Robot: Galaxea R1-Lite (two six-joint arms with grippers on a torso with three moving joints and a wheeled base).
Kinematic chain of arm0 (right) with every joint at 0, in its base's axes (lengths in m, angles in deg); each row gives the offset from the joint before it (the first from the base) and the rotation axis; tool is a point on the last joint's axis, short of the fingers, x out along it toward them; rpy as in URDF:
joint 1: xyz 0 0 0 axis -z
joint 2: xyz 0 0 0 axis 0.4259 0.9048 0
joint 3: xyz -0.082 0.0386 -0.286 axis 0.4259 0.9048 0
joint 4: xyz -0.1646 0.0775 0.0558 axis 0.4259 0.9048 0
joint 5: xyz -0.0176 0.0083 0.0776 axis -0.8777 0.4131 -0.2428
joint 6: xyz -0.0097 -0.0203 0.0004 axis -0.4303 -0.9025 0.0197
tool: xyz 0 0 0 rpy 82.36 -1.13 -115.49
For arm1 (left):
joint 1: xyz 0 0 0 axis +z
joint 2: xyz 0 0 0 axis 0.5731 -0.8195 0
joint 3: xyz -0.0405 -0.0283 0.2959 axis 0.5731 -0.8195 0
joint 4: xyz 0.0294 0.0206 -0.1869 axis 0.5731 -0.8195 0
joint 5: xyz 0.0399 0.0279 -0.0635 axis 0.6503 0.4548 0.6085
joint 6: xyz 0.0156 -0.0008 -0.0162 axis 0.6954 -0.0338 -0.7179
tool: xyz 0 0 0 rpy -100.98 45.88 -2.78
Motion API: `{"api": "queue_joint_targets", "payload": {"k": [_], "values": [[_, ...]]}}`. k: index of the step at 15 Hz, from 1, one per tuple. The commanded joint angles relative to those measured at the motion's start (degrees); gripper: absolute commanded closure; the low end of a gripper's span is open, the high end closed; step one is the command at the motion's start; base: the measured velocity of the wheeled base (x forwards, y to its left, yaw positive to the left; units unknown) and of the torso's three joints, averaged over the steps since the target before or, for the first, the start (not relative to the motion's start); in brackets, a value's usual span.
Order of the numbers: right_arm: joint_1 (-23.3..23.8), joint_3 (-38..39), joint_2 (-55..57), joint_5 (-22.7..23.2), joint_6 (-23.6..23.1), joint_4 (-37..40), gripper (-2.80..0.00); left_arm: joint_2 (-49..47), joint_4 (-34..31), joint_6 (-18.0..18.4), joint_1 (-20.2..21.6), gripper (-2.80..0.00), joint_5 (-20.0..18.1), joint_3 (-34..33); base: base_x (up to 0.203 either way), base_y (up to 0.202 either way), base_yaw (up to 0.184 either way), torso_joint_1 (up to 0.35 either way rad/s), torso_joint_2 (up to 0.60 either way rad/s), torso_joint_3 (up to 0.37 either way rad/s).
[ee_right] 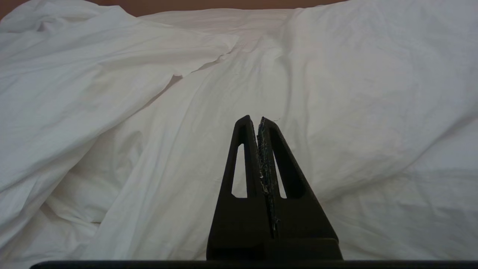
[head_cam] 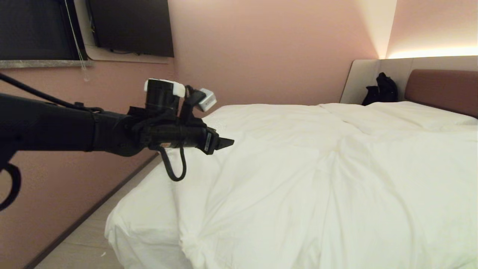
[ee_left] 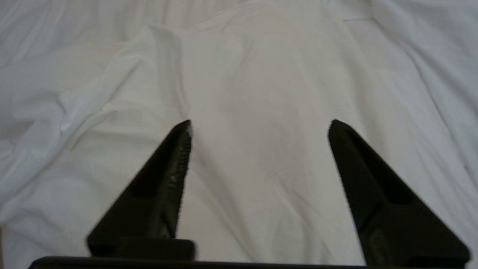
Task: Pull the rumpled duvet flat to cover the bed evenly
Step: Flatten the corners of the folded blanket
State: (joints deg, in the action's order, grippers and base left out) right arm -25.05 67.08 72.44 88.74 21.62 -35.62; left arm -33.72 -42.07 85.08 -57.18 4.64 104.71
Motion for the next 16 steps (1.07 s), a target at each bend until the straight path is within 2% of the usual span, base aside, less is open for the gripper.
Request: {"api": "queue_joint_targets", "payload": {"k": [1, 4, 6, 9, 11, 16], "values": [[0.0, 0.01, -0.02, 0.01, -0.01, -0.02, 0.0, -6.29, -0.24, 0.1, -0.21, 0.0, -0.15, 4.51, 0.0, 0.0, 0.0, 0.0, 0.0, 0.0], [-0.04, 0.01, -0.02, 0.01, -0.01, 0.0, 0.0, -14.55, -0.6, 0.13, -0.69, 0.0, 0.87, 13.58, 0.0, 0.0, 0.0, 0.0, 0.0, 0.0], [-0.07, 0.01, -0.02, 0.01, -0.01, -0.09, 0.0, -19.25, -1.09, 0.05, -1.03, 0.0, 3.45, 19.06, 0.0, 0.0, 0.0, 0.0, 0.0, 0.0], [-0.07, 0.01, -0.02, 0.01, -0.06, 0.0, 0.0, -26.33, -6.26, -0.29, -1.26, 0.0, 8.07, 28.19, 0.0, 0.0, 0.0, 0.0, 0.0, 0.0], [-0.07, 0.01, -0.02, 0.01, -0.01, -0.09, 0.0, -28.55, -8.72, -0.25, -2.1, 0.0, 9.15, 29.25, 0.0, 0.0, 0.0, 0.0, 0.0, 0.0], [0.0, 0.01, -0.02, 0.01, -0.01, -0.07, 0.0, -30.33, -8.87, 0.35, -4.12, 0.0, 9.16, 29.1, 0.0, 0.0, 0.0, 0.0, 0.0, 0.0]]}}
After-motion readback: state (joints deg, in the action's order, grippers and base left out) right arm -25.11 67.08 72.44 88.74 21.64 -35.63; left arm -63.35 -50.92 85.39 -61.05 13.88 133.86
